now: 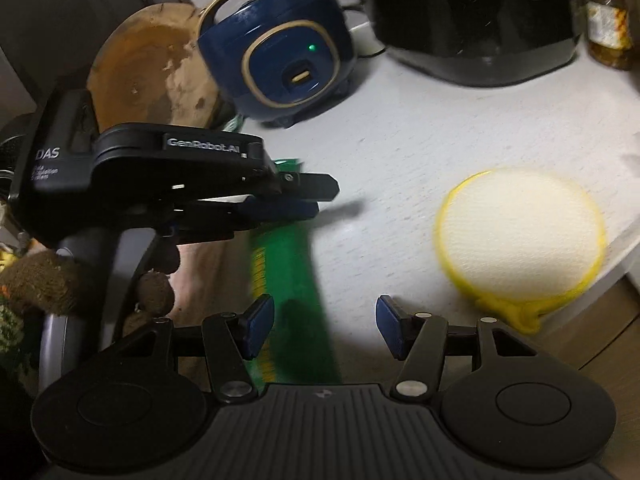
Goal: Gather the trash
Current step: 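Close the right gripper on the sponge rim and lift it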
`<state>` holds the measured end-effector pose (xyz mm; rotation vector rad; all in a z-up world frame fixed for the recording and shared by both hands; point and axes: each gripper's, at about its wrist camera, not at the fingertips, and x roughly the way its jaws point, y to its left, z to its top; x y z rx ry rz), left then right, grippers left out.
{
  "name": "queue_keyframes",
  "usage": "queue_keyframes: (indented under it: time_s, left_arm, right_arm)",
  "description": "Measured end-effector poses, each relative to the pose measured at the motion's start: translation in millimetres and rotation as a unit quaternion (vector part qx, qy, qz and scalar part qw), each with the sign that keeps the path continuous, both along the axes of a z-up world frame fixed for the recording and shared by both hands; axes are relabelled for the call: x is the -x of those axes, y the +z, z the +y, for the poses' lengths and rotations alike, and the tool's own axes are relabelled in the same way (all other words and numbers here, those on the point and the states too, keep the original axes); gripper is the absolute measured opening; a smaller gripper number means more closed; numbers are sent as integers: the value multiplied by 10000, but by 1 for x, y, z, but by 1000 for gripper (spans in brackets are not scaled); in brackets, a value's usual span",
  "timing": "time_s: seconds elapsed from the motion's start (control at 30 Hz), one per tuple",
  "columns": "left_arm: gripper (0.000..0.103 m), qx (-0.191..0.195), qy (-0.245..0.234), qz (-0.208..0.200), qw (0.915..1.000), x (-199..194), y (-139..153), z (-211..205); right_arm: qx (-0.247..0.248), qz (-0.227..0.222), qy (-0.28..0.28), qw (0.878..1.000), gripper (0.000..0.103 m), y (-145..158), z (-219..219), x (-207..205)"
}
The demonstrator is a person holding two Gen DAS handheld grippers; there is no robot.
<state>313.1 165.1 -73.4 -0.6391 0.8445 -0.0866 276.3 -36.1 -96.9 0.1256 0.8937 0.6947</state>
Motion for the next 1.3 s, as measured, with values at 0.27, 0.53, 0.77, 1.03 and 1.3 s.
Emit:
queue_keyframes:
  time_s: [0.27,0.53,0.77,1.03,1.3]
  left_arm:
    - [28,280,-527,-215,9980,-26,13,-33]
    - [28,-147,-788,20,9968,-55,-3,-60]
    - [28,-400,-1151,218,9923,-56,-15,-77]
    - [28,-294,-1563,263,9869,-47,-22,-89]
    - [27,-554,-1792,148,9821,-36,-22,-97]
  right_arm:
    - [467,-1090,-1295,9845,62,19,-55,3]
    - [441,-832,-1726,9805,64,14,-82,-20]
    - [108,-333,-1766,9837,64,1,-98,-13]
    - [-64,-3,-1863,9825,64,-10,-111,-3]
    - [-694,542,-2049,9748,65,-28,-130,-5]
